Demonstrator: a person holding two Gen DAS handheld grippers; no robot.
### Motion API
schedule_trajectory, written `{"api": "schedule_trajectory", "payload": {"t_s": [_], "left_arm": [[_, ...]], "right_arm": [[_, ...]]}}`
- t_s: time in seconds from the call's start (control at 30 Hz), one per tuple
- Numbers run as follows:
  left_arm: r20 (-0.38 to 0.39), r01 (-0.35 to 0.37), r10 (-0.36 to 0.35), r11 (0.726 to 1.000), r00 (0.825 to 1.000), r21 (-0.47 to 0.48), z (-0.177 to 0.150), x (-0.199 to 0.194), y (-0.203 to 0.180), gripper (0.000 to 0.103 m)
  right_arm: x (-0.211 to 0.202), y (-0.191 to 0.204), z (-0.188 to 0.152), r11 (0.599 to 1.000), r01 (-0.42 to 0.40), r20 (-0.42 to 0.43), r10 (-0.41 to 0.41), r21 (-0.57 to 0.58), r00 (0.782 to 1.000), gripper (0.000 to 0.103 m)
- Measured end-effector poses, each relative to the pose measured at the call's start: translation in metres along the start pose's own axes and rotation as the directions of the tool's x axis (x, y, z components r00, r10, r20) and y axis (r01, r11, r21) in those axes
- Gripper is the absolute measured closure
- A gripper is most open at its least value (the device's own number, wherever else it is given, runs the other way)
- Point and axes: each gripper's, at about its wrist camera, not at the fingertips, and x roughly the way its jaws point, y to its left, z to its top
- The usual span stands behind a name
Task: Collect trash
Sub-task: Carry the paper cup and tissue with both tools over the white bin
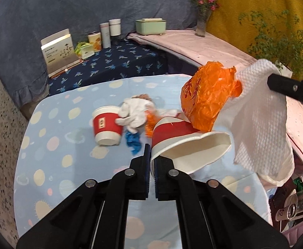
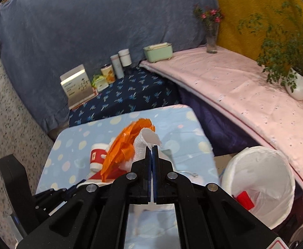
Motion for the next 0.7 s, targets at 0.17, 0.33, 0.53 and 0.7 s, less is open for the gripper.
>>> {"api": "schedule_trajectory", "payload": {"t_s": [0.17,0.33,0.53,0.7], "left_arm": [[0.009,0.038,-0.038,0.999,0.999,0.03,0.005,-0.004,-0.032,0.1],[0.018,0.066,-0.067,0.996,0.998,0.055,0.007,-0.009,-0.057,0.1],[0.03,0.092,-0.095,0.992,0.995,0.09,0.011,-0.015,-0.083,0.1],[0.039,0.114,-0.119,0.987,0.992,0.112,0.014,-0.02,-0.1,0.1]], "right_arm": [[-0.022,-0.022,0.005,0.999,0.027,0.05,-0.028,0.034,0.998,0.102],[-0.041,-0.041,0.008,0.997,0.05,0.095,-0.056,0.065,0.994,0.102],[-0.062,-0.064,0.013,0.991,0.067,0.139,-0.084,0.118,0.987,0.102],[-0.075,-0.082,0.018,0.984,0.083,0.175,-0.111,0.158,0.978,0.102]]}}
